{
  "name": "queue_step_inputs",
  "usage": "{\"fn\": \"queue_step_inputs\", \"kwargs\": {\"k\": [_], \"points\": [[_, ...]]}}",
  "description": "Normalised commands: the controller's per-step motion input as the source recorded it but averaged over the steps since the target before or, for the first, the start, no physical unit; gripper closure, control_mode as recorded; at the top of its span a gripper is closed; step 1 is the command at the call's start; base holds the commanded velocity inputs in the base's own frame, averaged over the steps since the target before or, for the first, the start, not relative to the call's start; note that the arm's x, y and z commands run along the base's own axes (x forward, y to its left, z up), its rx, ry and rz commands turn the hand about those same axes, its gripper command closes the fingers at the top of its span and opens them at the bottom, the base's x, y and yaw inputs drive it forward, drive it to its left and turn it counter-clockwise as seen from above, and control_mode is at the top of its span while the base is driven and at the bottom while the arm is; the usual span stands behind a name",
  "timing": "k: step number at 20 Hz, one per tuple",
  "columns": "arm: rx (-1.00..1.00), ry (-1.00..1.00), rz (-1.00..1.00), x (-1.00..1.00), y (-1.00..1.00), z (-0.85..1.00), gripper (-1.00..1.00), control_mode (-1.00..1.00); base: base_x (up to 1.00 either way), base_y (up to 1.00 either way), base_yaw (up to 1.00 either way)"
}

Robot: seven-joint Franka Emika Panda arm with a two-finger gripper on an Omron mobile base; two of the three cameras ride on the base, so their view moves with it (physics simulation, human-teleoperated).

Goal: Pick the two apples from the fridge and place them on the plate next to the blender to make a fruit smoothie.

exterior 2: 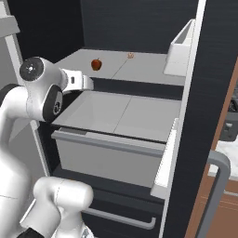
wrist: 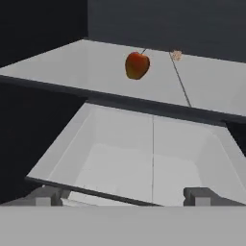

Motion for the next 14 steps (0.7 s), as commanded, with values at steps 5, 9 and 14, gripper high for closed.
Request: {"fn": "queue_step_inputs", "kwargs": {"k": [5, 9, 14], "points": [[0.02, -0.21, -0.13, 0.39, 0.0, 0.39, -1.0, -1.0, 0.0, 0.0, 0.0], [0.18, -0.07, 0.0, 0.72, 0.0, 0.12, -1.0, -1.0, 0.0, 0.0, 0.0], [0.19, -0.01, 0.0, 0.69, -0.04, 0.06, -1.0, -1.0, 0.0, 0.0, 0.0]]}}
